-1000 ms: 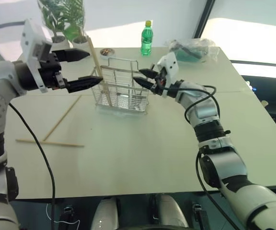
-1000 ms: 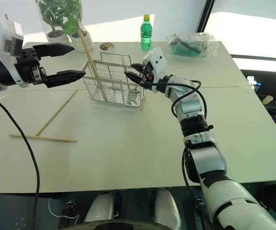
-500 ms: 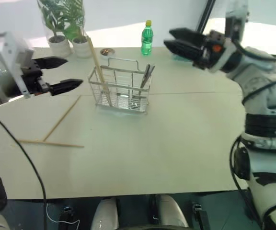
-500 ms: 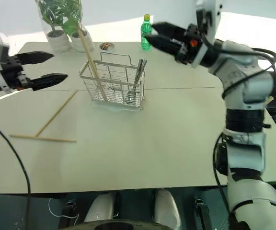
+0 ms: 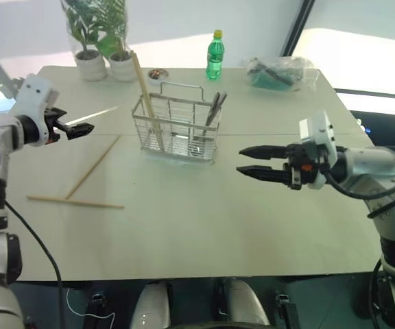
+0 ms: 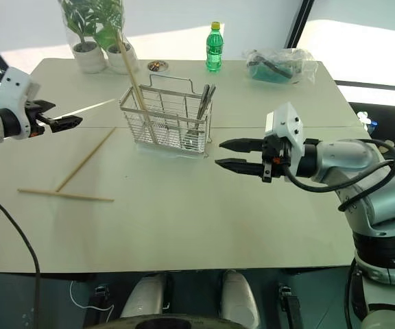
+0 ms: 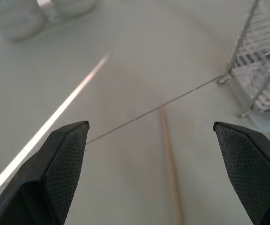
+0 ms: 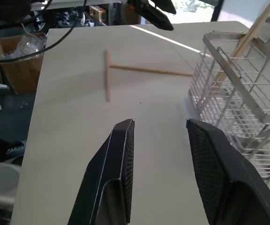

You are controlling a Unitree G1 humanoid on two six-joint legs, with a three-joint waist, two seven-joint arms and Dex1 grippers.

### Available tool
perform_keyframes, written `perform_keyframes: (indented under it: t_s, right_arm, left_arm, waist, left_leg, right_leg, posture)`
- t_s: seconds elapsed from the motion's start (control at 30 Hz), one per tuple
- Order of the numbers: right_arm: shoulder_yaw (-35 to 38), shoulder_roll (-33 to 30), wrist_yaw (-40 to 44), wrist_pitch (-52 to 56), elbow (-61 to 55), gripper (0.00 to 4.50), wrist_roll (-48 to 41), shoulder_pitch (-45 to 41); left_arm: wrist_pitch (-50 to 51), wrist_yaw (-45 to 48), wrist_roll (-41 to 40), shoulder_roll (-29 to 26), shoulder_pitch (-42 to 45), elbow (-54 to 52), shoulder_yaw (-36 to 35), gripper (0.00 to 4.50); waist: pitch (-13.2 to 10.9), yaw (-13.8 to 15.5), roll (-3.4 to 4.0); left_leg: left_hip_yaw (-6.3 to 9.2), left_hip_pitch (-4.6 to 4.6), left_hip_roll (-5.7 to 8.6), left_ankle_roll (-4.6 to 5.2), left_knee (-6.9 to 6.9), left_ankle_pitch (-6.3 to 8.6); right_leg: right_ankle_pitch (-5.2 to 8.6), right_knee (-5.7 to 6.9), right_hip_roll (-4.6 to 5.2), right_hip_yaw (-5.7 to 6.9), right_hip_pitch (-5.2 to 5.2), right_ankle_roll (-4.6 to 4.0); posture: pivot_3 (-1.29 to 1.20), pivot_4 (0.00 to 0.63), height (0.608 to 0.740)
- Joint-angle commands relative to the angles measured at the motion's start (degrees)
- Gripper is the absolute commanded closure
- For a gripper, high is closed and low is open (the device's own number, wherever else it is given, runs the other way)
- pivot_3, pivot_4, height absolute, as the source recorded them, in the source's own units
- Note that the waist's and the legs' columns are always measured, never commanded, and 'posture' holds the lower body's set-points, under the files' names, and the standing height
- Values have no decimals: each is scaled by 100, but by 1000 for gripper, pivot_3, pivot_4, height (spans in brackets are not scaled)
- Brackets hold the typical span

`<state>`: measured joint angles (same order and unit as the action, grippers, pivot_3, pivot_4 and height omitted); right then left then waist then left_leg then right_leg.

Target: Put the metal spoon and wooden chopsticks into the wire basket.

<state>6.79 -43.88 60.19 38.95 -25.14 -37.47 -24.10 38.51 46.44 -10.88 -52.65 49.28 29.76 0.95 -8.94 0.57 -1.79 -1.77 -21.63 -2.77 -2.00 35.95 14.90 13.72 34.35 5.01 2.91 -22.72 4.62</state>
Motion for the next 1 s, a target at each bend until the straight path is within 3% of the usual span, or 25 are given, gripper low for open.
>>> perform_keyframes:
  t_s: [0.03,0.33,0.7,0.8,1.0]
  right_arm:
    - [274,-20,-277,61,-387,2715,-249,128]
    - [506,-36,-872,279,-990,2715,-698,596]
    - [829,-146,-1351,421,-1428,2715,-1176,1090]
    - [867,-244,-1346,407,-1490,2656,-1248,1213]
    - [890,-382,-1305,330,-1531,2656,-1310,1383]
  left_arm:
    - [-137,140,625,245,754,1179,534,0]
    - [-1225,117,1721,1096,2038,3816,1226,0]
    - [-1545,29,2409,1502,2178,4639,1340,0]
    - [-1506,33,2449,1563,2143,4668,1326,812]
    - [-1477,10,2482,1603,2083,4680,1288,3903]
  waist:
    - [1,19,-4]
    - [5,21,-24]
    - [14,19,-40]
    - [21,29,-45]
    - [24,18,-48]
  left_leg:
    - [-1,-1,0,0,1,0]
    - [5,-51,0,1,17,0]
    - [13,-65,-2,2,22,0]
    - [14,-65,-2,2,23,0]
    - [16,-63,-2,2,24,-1]
  right_leg:
    - [-3,1,-1,0,-2,6]
    - [-7,-4,1,6,-34,10]
    - [-10,0,2,16,-45,7]
    - [-11,0,3,16,-45,5]
    - [-12,3,2,18,-44,5]
  posture:
    - [0,150,717]
    - [0,150,717]
    - [0,150,717]
    - [0,150,717]
    - [0,150,717]
